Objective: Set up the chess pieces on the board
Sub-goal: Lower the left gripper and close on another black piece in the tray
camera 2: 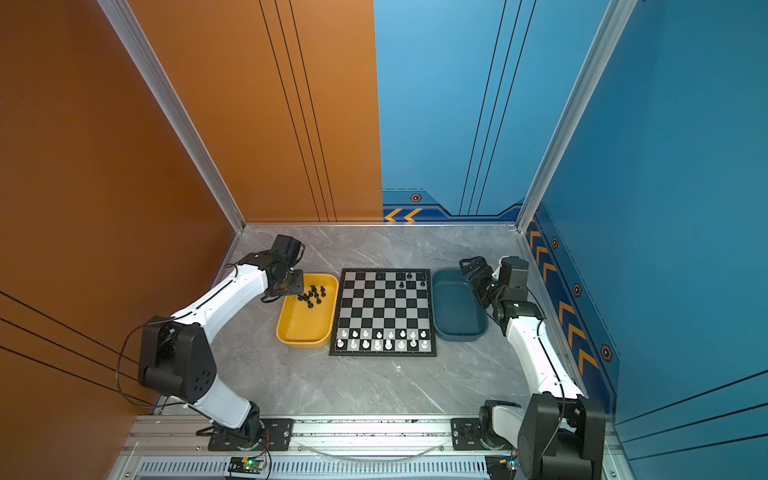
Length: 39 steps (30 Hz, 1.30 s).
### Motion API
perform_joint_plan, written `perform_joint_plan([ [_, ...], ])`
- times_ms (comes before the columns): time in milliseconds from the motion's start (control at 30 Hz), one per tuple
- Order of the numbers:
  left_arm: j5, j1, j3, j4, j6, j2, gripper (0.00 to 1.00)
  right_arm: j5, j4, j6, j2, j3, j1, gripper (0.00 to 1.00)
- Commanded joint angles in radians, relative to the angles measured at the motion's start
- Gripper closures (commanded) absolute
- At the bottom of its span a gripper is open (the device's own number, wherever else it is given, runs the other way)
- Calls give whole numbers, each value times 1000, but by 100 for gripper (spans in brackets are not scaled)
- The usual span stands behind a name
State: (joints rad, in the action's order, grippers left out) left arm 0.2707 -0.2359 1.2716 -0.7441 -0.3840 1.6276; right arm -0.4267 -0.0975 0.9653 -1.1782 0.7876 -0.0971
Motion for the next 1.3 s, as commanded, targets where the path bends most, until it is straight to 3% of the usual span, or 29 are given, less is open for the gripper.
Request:
perform_joint_plan([
  [0,-40,4,-6,30,-13,44,47,3,-24,-8,26,12,8,0],
  [367,-67,4,14,51,-12,101,48,8,-24,-10,15,16,8,0],
  [1267,-37,32,124,52,18,294,63,13,-20,-10,-13,27,14,0],
])
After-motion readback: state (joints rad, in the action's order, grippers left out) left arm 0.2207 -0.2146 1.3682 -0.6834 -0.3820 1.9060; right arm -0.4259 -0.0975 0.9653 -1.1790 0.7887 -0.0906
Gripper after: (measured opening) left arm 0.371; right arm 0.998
